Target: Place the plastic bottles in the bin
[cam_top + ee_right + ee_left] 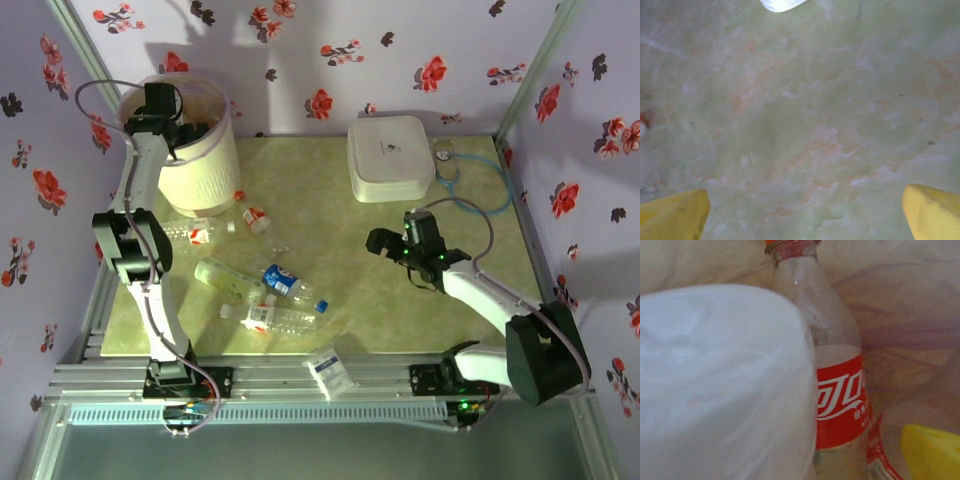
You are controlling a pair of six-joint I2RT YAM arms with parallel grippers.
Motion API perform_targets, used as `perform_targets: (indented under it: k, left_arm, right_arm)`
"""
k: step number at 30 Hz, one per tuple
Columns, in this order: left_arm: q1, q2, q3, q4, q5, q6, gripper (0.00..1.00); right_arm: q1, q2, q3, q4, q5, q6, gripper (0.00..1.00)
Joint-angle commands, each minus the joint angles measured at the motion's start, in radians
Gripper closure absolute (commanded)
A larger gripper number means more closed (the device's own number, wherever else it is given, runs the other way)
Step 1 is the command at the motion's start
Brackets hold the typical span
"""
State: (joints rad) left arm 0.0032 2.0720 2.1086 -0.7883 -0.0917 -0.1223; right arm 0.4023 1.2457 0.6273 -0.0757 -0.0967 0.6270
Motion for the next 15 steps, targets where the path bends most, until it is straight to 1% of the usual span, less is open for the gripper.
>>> perform_targets:
  k: [1,4,8,11,15]
  left_arm:
    - [-0.02,-0.078,0.068,-0.07,0.022,0.026,0.0]
    - [-0.032,-0.111,0.105,-0.109,0.004,0.04,0.0]
    - [-0.05,-0.149,0.133,-0.167,-0.022,0.049,0.0]
    - [-0.064,-0.18,0.12,-0.19,-0.037,0.043,0.0]
    - [-0.079,-0.231,0.09,-0.233,-0.062,0.012,0.0]
  right_arm:
    - [0.009,-0.002,0.01,0.099,-0.1,-0.043,0.01]
    - [0.031,-0.004,0.04,0.095,-0.148,-0.112,0.01]
    - [0.101,0.018,0.121,-0.013,-0.14,-0.247,0.01]
    - [0.174,0.037,0.186,-0.104,-0.156,-0.343,0.01]
    - [0.29,0.075,0.287,-0.266,-0.191,-0.472,0.06]
